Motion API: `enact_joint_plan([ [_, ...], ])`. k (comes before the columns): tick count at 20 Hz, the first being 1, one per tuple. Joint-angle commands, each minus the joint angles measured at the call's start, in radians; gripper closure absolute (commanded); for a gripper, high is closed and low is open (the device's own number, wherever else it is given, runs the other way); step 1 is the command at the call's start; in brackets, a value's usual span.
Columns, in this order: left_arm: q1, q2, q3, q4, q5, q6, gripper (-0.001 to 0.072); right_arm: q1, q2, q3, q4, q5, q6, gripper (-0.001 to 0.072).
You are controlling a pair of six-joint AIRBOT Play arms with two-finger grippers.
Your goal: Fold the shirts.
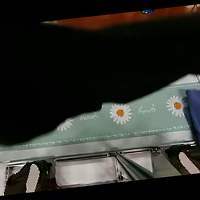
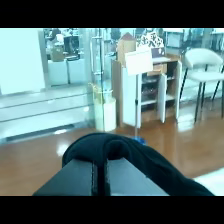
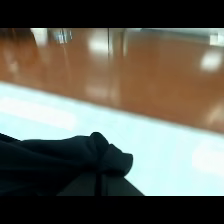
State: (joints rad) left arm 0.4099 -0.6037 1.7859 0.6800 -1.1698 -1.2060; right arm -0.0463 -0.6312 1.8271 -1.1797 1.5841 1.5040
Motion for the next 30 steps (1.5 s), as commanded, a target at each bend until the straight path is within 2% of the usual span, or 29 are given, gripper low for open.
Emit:
enact_joint_plan([
  [1,-0.053,0.03,-0.05,0.046,-0.063,-0.047,0.0688,-0.001,0.057,-0.084,0.0,0.167,0.065,0.0687],
  [4,-0.061,0.015,-0.233,0.04,-0.063,-0.048,0.0688,-0.001,0.122,-0.349,0.055,0.148,0.079,0.0687],
  [6,-0.062,-0.015,-0.407,-0.009,-0.062,-0.043,0.0688,0.0,0.156,-0.571,0.043,0.087,0.068,0.0689],
  [9,-0.126,-0.111,-0.641,-0.076,-0.054,0.017,0.0688,0.0,0.152,-0.914,0.085,-0.044,0.058,0.0689],
  [10,-0.173,-0.152,-0.705,-0.075,-0.021,0.029,0.0687,0.0,0.144,-1.009,0.096,-0.119,0.05,0.0689],
  [12,-0.283,-0.263,-0.798,-0.074,0.139,0.121,0.0688,-0.001,0.094,-1.159,0.079,-0.283,0.053,0.0689],
  [13,-0.321,-0.329,-0.804,-0.074,0.223,0.149,0.0688,-0.001,0.048,-1.202,0.069,-0.382,0.059,0.0688],
  [16,-0.389,-0.546,-0.736,-0.076,0.432,0.15,0.0688,-0.02,-0.158,-1.2,0.041,-0.638,0.071,0.0688],
  [18,-0.406,-0.669,-0.659,-0.075,0.45,0.15,0.0687,-0.074,-0.338,-1.141,0.077,-0.726,0.067,0.0687],
  [20,-0.415,-0.766,-0.584,-0.075,0.415,0.144,0.0687,-0.127,-0.526,-1.048,0.146,-0.725,0.027,0.0687],
  [21,-0.416,-0.8,-0.557,-0.076,0.388,0.127,0.0657,-0.146,-0.613,-0.996,0.19,-0.715,0.009,0.0683],
  [22,-0.417,-0.822,-0.543,-0.075,0.372,0.09,0.0492,-0.158,-0.682,-0.953,0.223,-0.71,0.007,0.0587],
  [23,-0.416,-0.831,-0.542,-0.075,0.361,0.05,0.02,-0.167,-0.744,-0.904,0.254,-0.697,0.005,0.0345],
  [24,-0.404,-0.832,-0.537,-0.068,0.34,0.026,0.0196,-0.182,-0.79,-0.849,0.254,-0.672,-0.004,0.0299],
  [26,-0.321,-0.826,-0.482,-0.034,0.202,0.005,0.0197,-0.256,-0.838,-0.708,0.249,-0.56,-0.004,0.0299],
  [28,-0.188,-0.813,-0.425,-0.002,0.023,-0.077,0.0198,-0.374,-0.825,-0.588,0.249,-0.453,-0.015,0.0299],
  [30,-0.058,-0.775,-0.429,0.042,-0.124,-0.11,0.0199,-0.498,-0.776,-0.555,0.237,-0.411,-0.04,0.03],
])
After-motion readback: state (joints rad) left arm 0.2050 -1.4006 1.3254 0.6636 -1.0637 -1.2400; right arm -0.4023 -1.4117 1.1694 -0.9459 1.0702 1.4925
